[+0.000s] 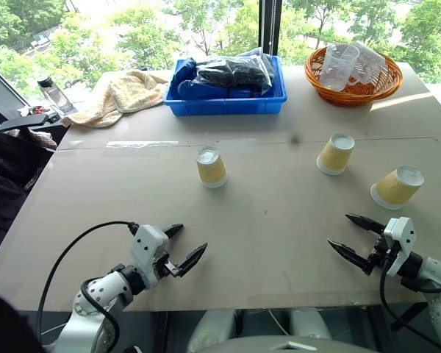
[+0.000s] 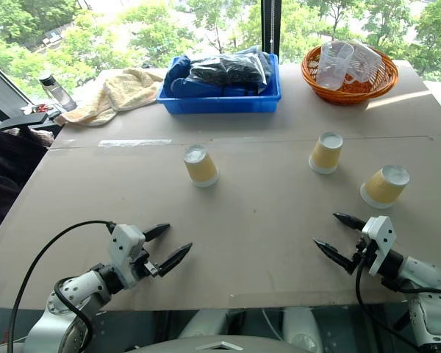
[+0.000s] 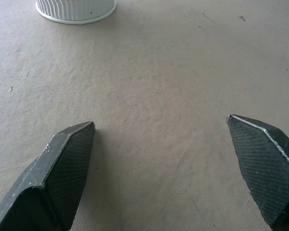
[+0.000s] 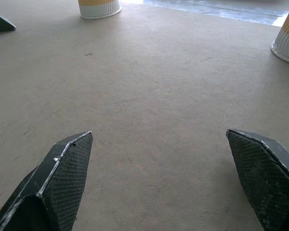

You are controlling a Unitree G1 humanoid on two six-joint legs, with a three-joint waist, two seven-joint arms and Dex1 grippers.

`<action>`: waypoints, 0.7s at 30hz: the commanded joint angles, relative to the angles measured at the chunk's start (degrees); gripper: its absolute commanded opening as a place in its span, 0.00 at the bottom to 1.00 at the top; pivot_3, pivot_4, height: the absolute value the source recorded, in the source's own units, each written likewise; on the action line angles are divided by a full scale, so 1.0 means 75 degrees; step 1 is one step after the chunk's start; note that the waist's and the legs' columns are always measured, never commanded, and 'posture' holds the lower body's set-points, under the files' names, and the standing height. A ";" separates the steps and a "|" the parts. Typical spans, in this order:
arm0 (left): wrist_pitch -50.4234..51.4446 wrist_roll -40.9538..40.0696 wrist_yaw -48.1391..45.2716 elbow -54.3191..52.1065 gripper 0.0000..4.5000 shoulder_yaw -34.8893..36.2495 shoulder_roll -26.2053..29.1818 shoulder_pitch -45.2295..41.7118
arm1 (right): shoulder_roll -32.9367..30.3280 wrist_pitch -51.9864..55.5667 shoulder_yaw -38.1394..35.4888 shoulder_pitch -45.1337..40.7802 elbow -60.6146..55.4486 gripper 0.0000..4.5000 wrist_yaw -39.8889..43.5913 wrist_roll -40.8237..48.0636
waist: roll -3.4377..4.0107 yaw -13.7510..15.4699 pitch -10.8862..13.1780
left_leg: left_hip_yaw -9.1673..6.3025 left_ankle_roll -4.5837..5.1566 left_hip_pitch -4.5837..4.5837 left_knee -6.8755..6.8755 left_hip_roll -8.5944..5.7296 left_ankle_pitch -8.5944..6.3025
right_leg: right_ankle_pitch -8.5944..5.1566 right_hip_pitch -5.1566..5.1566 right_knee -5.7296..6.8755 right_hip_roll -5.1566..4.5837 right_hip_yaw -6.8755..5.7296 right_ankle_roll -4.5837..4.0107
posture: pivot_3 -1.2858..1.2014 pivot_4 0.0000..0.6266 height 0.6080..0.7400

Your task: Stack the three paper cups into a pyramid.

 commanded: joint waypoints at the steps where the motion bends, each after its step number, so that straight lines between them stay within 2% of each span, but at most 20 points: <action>1: 0.0007 -0.0021 -0.0147 0.0124 1.00 -0.0181 -0.0008 0.0096 | -0.0022 0.0022 -0.0067 -0.0079 -0.0240 0.97 -0.0007 0.0094 | 0.0000 0.0000 0.0000 | 0.0000 0.0000 0.0000 0.0000 0.0000 0.0000 | 0.0000 0.0000 0.0000 0.0000 0.0000 0.0000 | 0.52 0.24 1.00; 21: -0.0464 -0.0400 -0.0418 0.0264 1.00 0.0092 -0.0039 -0.0091 | -0.0001 0.0171 -0.0026 -0.0267 -0.0234 0.97 0.0220 0.0238 | -0.0015 -0.0005 0.0010 | -0.0001 0.0000 -0.0004 0.0005 0.0000 0.0000 | 0.0000 -0.0002 0.0002 0.0000 -0.0002 0.0000 | 0.52 0.24 1.00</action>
